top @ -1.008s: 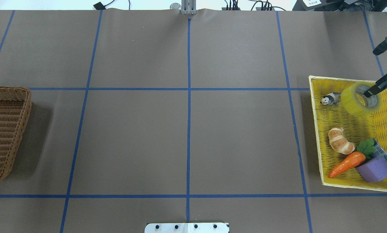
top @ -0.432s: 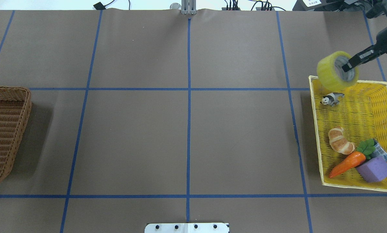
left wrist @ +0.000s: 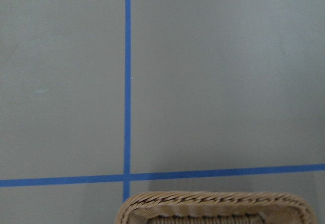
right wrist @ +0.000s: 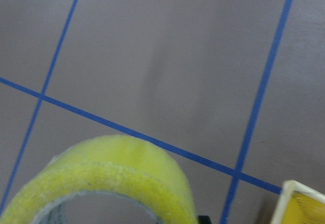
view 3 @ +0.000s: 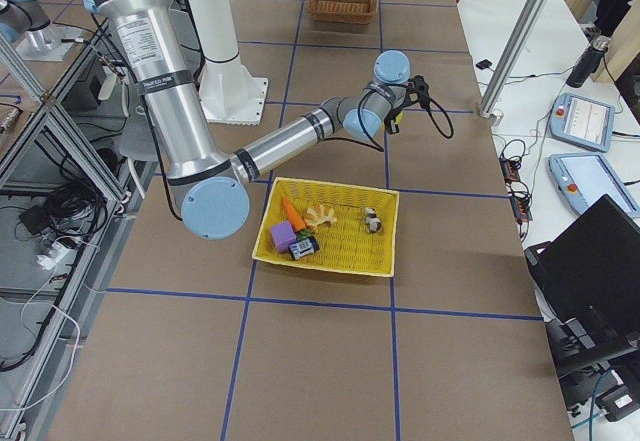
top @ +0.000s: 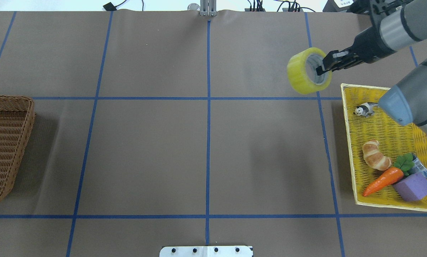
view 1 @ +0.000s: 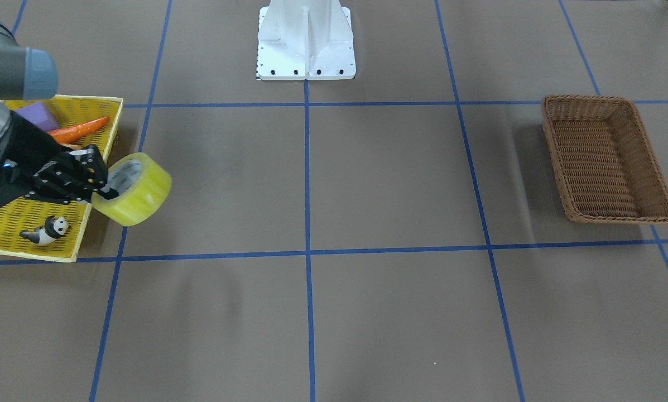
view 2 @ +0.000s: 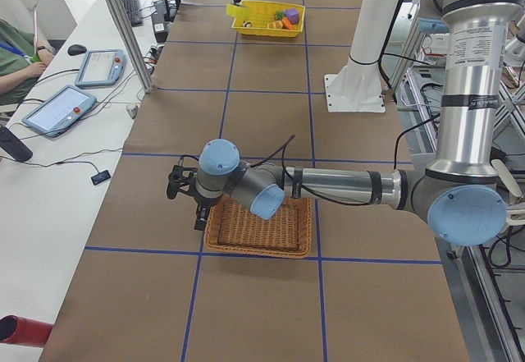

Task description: Move tape to another basket

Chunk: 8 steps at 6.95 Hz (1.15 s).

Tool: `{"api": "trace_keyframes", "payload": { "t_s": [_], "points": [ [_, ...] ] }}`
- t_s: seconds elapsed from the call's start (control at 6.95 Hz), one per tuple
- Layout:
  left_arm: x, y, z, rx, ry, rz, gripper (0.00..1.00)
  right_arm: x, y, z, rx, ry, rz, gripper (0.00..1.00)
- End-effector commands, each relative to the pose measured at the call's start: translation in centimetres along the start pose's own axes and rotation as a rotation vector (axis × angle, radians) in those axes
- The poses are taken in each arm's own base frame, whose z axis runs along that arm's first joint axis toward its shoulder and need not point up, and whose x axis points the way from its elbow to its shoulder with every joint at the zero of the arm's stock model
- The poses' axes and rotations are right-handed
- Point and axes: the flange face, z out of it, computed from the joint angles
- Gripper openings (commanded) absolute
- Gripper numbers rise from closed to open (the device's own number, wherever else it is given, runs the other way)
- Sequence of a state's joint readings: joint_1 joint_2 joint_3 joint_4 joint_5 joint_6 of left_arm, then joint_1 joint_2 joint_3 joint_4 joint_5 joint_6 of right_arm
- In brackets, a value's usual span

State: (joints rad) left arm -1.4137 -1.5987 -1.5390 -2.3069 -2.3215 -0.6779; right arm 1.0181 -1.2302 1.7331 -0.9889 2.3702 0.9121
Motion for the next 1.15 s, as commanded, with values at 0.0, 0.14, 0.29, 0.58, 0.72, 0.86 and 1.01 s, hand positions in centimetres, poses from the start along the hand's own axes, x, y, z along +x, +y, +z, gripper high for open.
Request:
{"api": "trace_keyframes", "payload": {
  "t_s": [0.0, 0.14, 0.29, 0.58, 0.72, 0.86, 1.01],
  "points": [
    [6.4, -0.4, 1.2, 0.051, 0.156, -0.144, 0.98, -5.8, 3.6, 3.4, 0.037, -0.181, 0.088, 0.0],
    [11.9, 0.0, 2.2, 0.046, 0.296, -0.248, 0.98, -8.0, 5.2, 3.9, 0.058, -0.269, 0.132, 0.0],
    [17.8, -0.4, 1.9, 0.004, 0.439, -0.407, 0.98, -9.6, 6.4, 3.9, 0.059, -0.36, 0.188, 0.0],
    [27.3, 0.8, 0.6, -0.161, 0.707, -0.605, 0.98, -12.0, 7.3, 2.3, 0.04, -0.518, 0.269, 0.0],
    [29.9, 1.6, -0.3, -0.22, 0.808, -0.629, 0.98, -12.7, 7.6, 1.8, 0.036, -0.561, 0.269, 0.0],
    [33.2, 4.6, 0.4, -0.258, 0.977, -0.642, 0.98, -14.3, 7.5, 1.5, 0.026, -0.59, 0.273, 0.0],
    [36.2, 8.2, 0.4, -0.296, 1.187, -0.7, 0.97, -16.0, 8.0, 1.7, 0.022, -0.618, 0.268, 0.0]
  ]
}}
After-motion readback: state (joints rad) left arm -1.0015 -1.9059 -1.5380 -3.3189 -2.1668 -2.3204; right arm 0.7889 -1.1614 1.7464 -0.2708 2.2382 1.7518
